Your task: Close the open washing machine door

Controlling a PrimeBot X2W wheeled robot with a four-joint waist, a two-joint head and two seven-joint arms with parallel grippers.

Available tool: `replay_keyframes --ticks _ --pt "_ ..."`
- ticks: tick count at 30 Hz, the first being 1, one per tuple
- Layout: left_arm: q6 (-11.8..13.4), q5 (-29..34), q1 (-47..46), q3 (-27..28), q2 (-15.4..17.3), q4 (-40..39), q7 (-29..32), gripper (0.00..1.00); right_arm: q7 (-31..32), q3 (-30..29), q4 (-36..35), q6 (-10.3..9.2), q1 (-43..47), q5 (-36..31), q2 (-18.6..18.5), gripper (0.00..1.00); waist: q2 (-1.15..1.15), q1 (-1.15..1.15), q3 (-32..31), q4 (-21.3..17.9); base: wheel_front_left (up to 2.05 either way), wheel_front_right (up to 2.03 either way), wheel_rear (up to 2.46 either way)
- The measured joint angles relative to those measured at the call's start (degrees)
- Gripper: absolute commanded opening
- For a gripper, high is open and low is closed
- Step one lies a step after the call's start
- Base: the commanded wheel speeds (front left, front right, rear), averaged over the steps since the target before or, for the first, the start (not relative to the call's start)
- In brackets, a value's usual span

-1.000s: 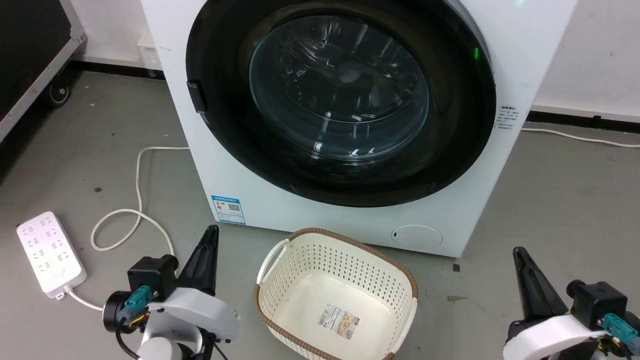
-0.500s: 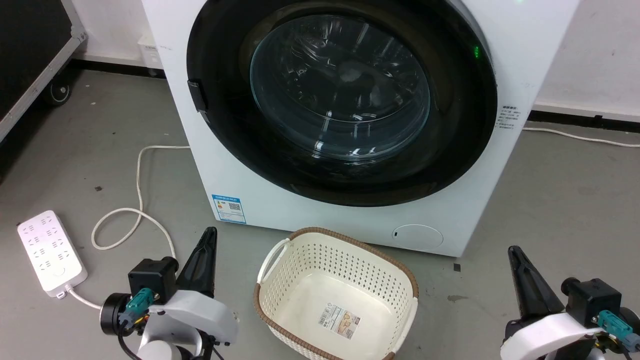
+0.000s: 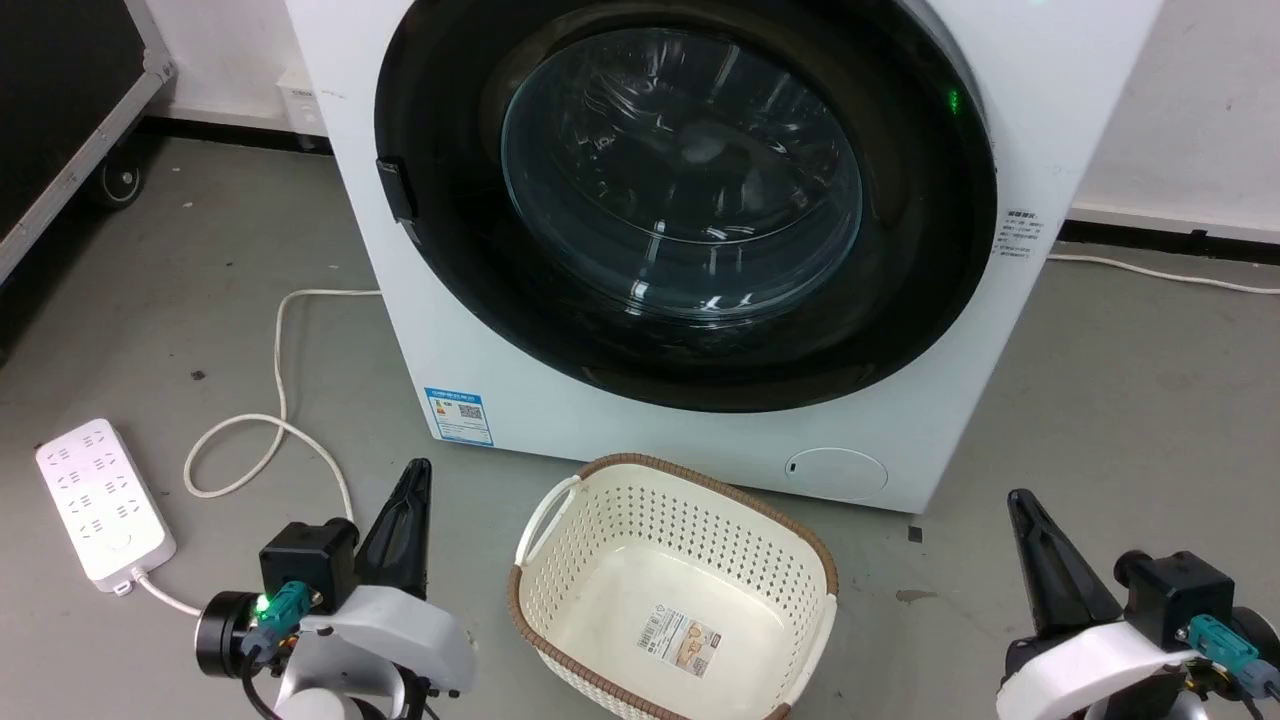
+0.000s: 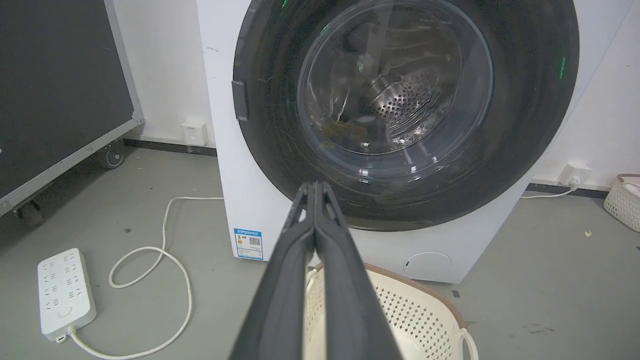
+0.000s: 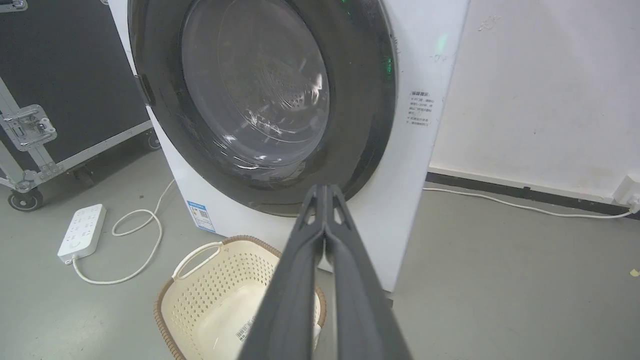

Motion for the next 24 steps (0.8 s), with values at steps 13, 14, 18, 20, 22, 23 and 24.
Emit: replay_keyframes --ticks 13,14,18,20,22,23,24 --pt "0.49 1.79 1.13 0.78 -0.49 -1.63 1.04 0.0 0.82 0.51 -0.92 0.0 0.0 -0.54 0.0 0.0 0.0 0.0 0.1 0.1 0.0 0.0 0.0" --pt "0.51 1.8 1.14 0.83 -0.52 -1.71 1.19 0.0 1.05 0.55 -0.99 0.0 0.0 -0.6 0.0 0.0 0.0 0.0 0.11 0.11 0.0 0.0 0.0" --pt "0.76 2.38 1.42 0.97 -0.6 -2.34 1.37 0.0 1.34 0.7 -1.26 0.0 0.01 -0.93 0.0 0.0 0.0 0.0 0.14 0.14 0.0 0.0 0.0" --pt "0.99 2.78 1.62 1.08 -0.68 -2.57 1.7 0.0 1.69 0.8 -1.41 0.0 0.01 -0.93 0.0 0.0 0.0 0.0 0.16 0.16 0.0 0.0 0.0" --pt "1.0 2.97 1.82 1.15 -0.77 -2.8 1.74 0.0 1.78 0.89 -1.57 0.0 0.01 -0.94 0.0 0.0 0.0 0.0 0.18 0.17 0.0 0.0 0.0" --pt "1.08 3.25 1.92 1.19 -0.8 -2.98 1.77 0.0 1.81 0.92 -1.66 0.0 0.01 -1.02 0.0 0.0 0.0 0.0 0.18 0.18 0.0 0.0 0.0" --pt "1.12 3.36 2.04 1.2 -0.81 -3.12 1.79 0.0 1.82 0.96 -1.75 0.0 0.01 -1.11 0.0 0.0 0.0 0.0 0.19 0.19 0.0 0.0 0.0"
